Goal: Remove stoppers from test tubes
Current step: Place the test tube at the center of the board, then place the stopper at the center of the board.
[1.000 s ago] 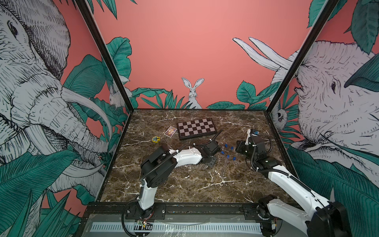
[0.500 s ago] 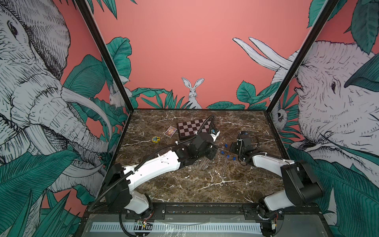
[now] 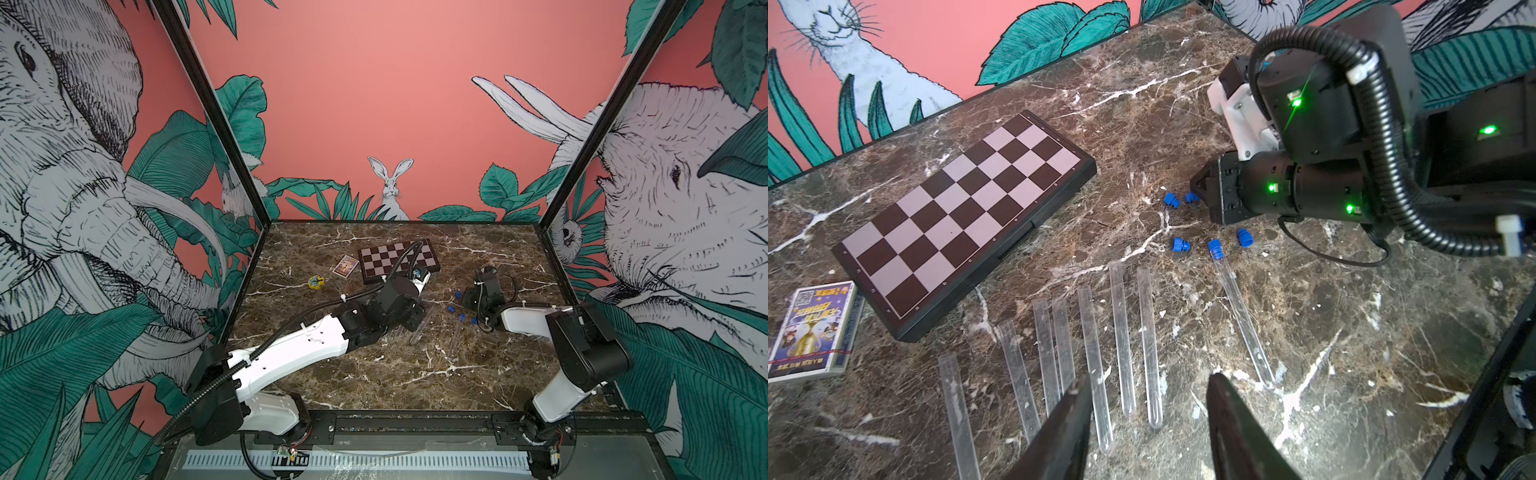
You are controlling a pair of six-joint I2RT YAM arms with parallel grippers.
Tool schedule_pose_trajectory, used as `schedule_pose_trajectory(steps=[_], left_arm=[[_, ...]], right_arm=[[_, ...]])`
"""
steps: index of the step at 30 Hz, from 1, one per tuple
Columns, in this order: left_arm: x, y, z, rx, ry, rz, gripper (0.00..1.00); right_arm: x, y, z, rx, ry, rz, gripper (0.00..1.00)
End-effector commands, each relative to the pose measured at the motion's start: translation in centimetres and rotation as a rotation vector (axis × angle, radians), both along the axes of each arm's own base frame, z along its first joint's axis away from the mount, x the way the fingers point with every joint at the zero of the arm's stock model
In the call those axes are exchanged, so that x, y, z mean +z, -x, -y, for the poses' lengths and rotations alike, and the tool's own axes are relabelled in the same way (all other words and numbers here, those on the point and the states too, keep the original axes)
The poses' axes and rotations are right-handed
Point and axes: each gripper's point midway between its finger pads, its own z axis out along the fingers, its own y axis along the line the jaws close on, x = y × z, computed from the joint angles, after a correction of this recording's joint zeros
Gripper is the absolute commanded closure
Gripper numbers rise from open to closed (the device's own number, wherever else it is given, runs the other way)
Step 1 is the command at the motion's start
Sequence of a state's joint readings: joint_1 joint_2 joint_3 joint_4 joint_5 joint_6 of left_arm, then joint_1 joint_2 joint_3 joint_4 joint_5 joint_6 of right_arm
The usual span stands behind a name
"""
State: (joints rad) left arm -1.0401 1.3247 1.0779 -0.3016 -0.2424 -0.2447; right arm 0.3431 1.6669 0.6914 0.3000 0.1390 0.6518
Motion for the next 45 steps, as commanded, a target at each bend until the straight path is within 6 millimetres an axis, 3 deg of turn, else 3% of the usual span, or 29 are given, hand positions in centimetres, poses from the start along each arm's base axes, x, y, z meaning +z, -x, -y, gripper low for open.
schedule_pose_trajectory(steps=[1, 5, 14, 17, 28, 29, 32, 36, 45], left_arm=[[-0.1, 0.0, -0.7, 0.018, -0.011, 0.005, 0.53], [-0.3, 0.0, -0.6, 0.015, -0.012, 0.003, 0.53], [-0.6, 0.0, -0.4, 0.012, -0.013, -0.004, 0.52], [-0.6, -0.1, -0.2, 0.011, -0.01, -0.004, 0.52], [-0.7, 0.0, -0.2, 0.008, -0.015, -0.008, 0.52], [-0.8, 0.0, -0.3, 0.007, -0.017, -0.01, 0.52], [-1.3, 0.2, 0.2, -0.013, -0.026, -0.026, 0.52], [-3.4, 0.4, 1.9, -0.046, -0.063, -0.093, 0.55], [-8.5, 1.6, 9.6, -0.056, -0.23, -0.215, 0.65]], right_arm=[[0.8, -1.1, 0.1, -0.018, -0.007, 0.039, 1.0], [0.9, -1.0, 0.1, -0.016, -0.005, 0.038, 1.0], [3.0, -1.0, -0.4, 0.01, -0.029, 0.077, 0.83], [2.8, -0.8, -0.3, 0.017, -0.017, 0.063, 0.79], [3.1, -1.1, -0.6, 0.025, -0.037, 0.079, 0.78], [5.0, -1.2, -0.7, 0.028, -0.052, 0.121, 0.77], [7.9, -1.0, -0.7, 0.033, -0.062, 0.172, 0.76], [12.4, 0.5, 0.5, 0.008, -0.052, 0.238, 0.75], [21.3, 6.9, 6.2, -0.105, 0.039, 0.412, 0.71]])
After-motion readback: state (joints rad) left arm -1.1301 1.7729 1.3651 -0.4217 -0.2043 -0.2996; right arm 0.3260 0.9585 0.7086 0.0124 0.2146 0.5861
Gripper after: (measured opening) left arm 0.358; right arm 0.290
